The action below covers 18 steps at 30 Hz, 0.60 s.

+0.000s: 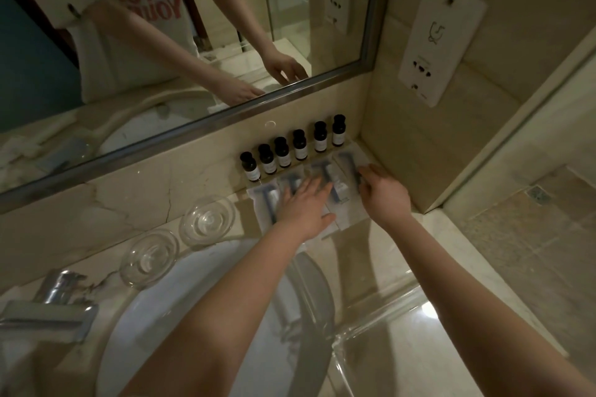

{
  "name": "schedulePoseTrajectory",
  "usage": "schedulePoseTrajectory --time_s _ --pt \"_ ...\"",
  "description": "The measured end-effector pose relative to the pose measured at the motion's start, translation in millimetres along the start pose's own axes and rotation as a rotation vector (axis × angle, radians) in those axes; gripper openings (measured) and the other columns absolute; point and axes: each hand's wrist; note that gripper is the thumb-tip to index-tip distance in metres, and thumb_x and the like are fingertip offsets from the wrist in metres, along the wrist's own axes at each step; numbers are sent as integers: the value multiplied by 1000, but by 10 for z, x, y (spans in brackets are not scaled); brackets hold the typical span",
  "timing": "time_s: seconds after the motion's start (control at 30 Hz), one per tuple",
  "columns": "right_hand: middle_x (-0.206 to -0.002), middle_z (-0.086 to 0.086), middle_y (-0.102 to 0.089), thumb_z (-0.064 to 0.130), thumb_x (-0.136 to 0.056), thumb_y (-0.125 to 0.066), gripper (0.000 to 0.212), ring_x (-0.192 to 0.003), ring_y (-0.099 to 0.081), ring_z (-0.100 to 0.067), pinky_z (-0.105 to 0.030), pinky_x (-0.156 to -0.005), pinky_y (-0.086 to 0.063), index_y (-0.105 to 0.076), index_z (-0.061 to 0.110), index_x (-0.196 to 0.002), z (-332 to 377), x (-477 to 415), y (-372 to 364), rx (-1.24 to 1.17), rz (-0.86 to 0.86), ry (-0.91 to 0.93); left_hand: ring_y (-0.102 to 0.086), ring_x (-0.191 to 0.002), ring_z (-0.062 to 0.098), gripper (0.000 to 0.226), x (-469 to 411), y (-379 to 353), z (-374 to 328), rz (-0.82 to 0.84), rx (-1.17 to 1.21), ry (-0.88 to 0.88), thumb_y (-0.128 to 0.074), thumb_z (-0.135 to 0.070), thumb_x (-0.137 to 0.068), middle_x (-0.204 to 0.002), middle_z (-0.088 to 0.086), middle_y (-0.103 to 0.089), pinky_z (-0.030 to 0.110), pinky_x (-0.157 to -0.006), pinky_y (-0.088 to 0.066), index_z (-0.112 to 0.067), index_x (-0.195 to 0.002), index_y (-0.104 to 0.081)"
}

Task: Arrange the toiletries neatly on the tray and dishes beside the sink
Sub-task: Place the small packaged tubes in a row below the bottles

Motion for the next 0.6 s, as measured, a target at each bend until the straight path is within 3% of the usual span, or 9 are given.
schedulePoseTrajectory --time_s 0.17,0.33,0.43,0.6 --pt "-125 -18 -61 16 -80 -64 46 -113 -59 -38 -47 -84 -53 -58 12 -125 141 215 -53 -21 -95 210 6 -148 17 70 269 -27 181 -150 146 62 -43 -46 -94 -161 0 2 49 -120 -5 -23 -150 -8" --pt "-154 -10 -30 29 -92 -53 56 -143 -26 -30 -48 -114 -27 -35 22 -145 369 334 -129 59 154 258 20 -145 15 85 607 -220 484 -92 107 159 -37 -59 -91 -158 -4 19 50 -119 2 -22 -149 11" --pt "-158 -7 -19 31 -96 -44 52 -146 -16 -27 -46 -117 -19 -30 24 -146 407 308 -151 104 215 231 25 -143 14 83 654 -319 527 -24 116 196 -29 -63 -91 -156 -5 26 52 -119 2 -21 -149 13" --pt "-157 -8 -22 30 -97 -41 44 -145 -19 -25 -46 -117 -18 -40 24 -140 413 303 -186 95 236 193 26 -143 19 79 605 -385 412 -57 172 259 -25 -58 -94 -156 -2 27 47 -119 2 -17 -149 14"
Point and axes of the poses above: each hand's wrist, its own x-axis away from the middle knuckle, its own y-axis out of the back of the hand, z = x × y
